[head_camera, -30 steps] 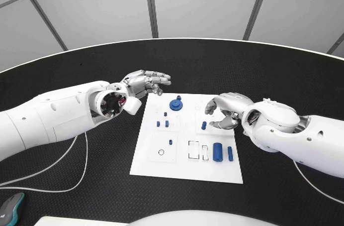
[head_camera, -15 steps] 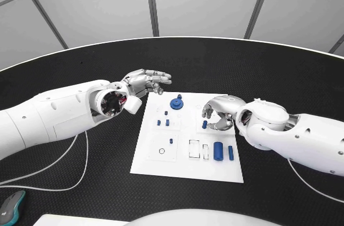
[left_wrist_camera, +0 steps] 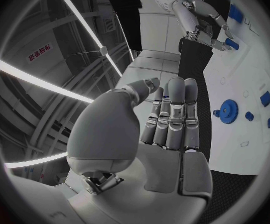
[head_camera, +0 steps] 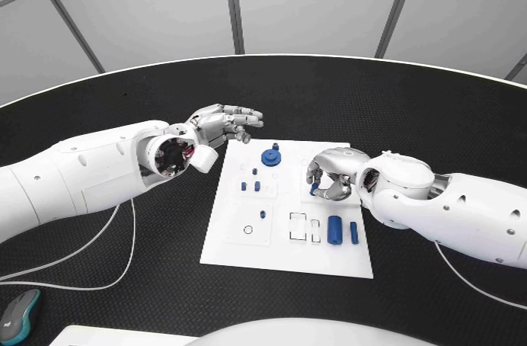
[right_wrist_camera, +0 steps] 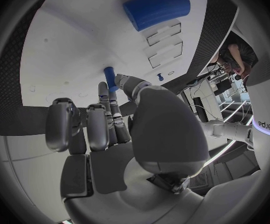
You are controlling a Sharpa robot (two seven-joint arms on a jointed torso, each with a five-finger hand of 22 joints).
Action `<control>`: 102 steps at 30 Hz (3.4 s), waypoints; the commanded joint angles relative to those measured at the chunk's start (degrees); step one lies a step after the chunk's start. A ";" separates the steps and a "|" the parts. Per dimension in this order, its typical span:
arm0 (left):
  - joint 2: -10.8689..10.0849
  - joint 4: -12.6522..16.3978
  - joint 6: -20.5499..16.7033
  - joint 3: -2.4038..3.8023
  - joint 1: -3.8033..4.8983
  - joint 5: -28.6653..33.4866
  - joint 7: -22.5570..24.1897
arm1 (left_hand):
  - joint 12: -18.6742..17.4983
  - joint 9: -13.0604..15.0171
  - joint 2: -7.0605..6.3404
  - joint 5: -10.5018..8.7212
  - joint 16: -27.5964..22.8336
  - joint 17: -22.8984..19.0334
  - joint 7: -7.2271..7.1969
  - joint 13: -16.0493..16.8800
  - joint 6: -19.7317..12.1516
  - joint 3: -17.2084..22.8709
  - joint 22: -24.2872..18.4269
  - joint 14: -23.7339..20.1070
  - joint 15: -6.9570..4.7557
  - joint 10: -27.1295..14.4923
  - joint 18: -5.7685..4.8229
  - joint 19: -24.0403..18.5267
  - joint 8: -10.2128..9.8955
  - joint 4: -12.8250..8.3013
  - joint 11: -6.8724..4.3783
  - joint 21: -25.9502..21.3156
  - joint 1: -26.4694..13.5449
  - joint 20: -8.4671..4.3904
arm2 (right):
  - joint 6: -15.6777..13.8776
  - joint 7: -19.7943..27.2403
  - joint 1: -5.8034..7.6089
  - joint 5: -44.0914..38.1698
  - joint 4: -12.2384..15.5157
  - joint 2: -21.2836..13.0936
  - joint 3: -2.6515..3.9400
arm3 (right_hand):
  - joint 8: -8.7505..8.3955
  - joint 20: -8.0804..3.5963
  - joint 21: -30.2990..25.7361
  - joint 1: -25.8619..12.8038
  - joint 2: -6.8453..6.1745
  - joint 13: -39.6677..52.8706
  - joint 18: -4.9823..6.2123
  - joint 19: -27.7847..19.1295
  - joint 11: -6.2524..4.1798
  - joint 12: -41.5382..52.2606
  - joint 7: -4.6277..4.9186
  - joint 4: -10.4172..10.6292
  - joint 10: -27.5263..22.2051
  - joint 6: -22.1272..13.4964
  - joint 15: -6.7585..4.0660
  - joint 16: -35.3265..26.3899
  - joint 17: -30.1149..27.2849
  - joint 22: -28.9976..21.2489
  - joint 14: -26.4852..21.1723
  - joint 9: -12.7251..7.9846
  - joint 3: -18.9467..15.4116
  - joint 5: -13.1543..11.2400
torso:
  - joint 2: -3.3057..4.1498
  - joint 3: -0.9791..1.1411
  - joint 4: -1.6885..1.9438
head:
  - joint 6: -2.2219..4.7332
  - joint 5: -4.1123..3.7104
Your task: Assemble the parts on the task board
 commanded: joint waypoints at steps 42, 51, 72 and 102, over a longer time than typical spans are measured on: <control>0.42 -0.67 0.29 0.00 -0.01 0.00 -0.04 | 0.40 0.06 0.66 0.31 -0.21 -0.20 0.13 0.11 -0.44 -0.61 -0.13 -0.45 -0.01 -0.62 0.82 -0.31 0.09 0.13 0.21 -0.42 -0.03 -0.13 | -8.73 -1.25 -0.19 0.01 11.32 -3.55 1.40 | 4.46 -1.83 3.04 2.45 3.76 1.50 -0.39 3.12 -1.68 1.39 -1.16 -2.52 7.12 7.11 -1.92 0.85 1.47 10.37 2.84 2.86 2.21 -0.75 | -0.29 -0.04 -0.11 | 0.04 0.49; 1.80 -1.49 0.85 0.00 -0.01 0.00 -0.14 | 0.41 0.06 0.68 0.31 -0.21 -0.22 0.14 0.11 -0.48 -0.62 -0.14 -0.47 0.01 -0.66 0.82 -0.32 0.07 0.15 0.22 -0.44 -0.03 -0.12 | -8.35 1.21 -0.57 0.02 10.83 4.17 1.52 | 4.48 -1.86 2.73 2.48 3.68 1.52 -0.33 3.04 -1.67 1.30 -1.12 -2.64 7.11 7.08 -1.94 0.73 1.29 10.25 2.81 2.93 2.27 -0.69 | -0.28 -0.30 0.16 | 0.29 1.11; 2.68 -1.82 0.91 0.01 0.00 -0.01 -0.36 | 0.44 0.06 0.74 0.33 -0.20 -0.27 0.16 0.13 -0.56 -0.65 -0.16 -0.50 0.03 -0.75 0.82 -0.33 0.05 0.20 0.25 -0.48 -0.04 -0.10 | -5.24 3.21 -5.88 -0.19 3.56 12.21 0.18 | 4.38 -1.87 2.35 2.57 3.57 1.59 -0.26 2.94 -1.47 0.84 -0.83 -3.09 6.87 6.71 -1.85 0.64 1.16 10.13 2.78 3.14 2.57 -0.40 | -0.07 -0.12 0.02 | -1.36 3.65; 2.24 -1.41 0.69 0.02 0.02 -0.01 -0.45 | 0.49 0.06 0.76 0.33 -0.19 -0.32 0.20 0.16 -0.63 -0.70 -0.19 -0.52 0.05 -0.83 0.82 -0.35 0.04 0.24 0.27 -0.53 -0.04 -0.07 | -2.20 2.59 -6.23 -2.89 1.60 13.64 -0.35 | 4.39 -1.84 2.90 2.63 3.49 1.67 -0.38 3.08 -1.42 0.71 -0.76 -3.36 6.87 6.66 -1.79 0.86 1.50 10.37 2.85 3.25 2.64 -0.32 | -0.19 -0.17 -0.05 | -2.27 4.15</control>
